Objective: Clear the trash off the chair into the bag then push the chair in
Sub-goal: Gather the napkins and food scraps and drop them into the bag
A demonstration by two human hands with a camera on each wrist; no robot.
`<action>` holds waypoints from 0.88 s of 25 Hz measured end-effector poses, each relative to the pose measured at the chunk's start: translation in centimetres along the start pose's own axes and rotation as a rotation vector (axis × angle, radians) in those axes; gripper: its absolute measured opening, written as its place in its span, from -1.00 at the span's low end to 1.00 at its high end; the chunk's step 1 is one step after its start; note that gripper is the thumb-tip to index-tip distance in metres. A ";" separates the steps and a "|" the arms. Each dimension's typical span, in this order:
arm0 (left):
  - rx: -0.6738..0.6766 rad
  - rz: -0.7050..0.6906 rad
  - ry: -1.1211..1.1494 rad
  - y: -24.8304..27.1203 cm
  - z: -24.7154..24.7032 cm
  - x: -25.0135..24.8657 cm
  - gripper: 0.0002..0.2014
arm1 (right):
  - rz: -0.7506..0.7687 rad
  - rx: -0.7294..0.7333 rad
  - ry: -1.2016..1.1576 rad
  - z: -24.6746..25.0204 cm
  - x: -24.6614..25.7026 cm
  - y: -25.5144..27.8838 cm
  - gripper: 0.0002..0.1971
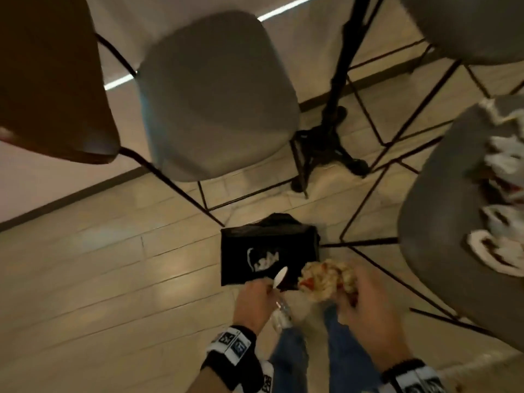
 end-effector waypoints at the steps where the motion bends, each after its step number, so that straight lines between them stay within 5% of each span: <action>1: -0.013 0.046 -0.037 -1.7 -0.5 3.2 -0.86 | 0.044 0.078 0.105 -4.7 0.0 -2.3 -0.50; 3: -0.034 0.073 -0.112 -6.0 -1.9 8.4 -0.84 | 0.023 0.201 0.303 -12.9 -1.3 -7.4 -0.42; 6: 0.000 0.095 -0.190 -13.1 -4.7 13.9 -0.66 | -0.007 0.356 0.272 -21.7 -3.9 -14.3 -0.29; 10: 0.164 0.146 -0.351 -14.0 -9.7 17.5 -0.41 | -0.043 0.423 0.302 -25.7 -8.1 -15.5 -0.42; 14: 0.294 0.016 -0.287 -9.9 -10.7 12.2 -0.56 | -0.097 0.302 0.108 -18.2 -9.9 -11.8 -0.62; 19: 0.613 -0.349 -0.077 -8.7 -7.4 -6.3 -0.53 | -0.090 0.053 -0.122 -0.2 -8.9 -4.8 -0.51; 22: 0.231 -0.574 -0.037 -7.6 -2.7 -20.8 -0.68 | -0.063 -0.194 -0.277 11.5 -8.8 -0.8 -0.59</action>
Point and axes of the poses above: each hand's wrist, its own y-axis away from the middle knuckle, its own z-axis out of the back of the hand, x = y × z, the point moved 6 cm from there along -y, towards the middle knuckle, and after that the axes turned 3 degrees about -z, right-handed, at the moved point
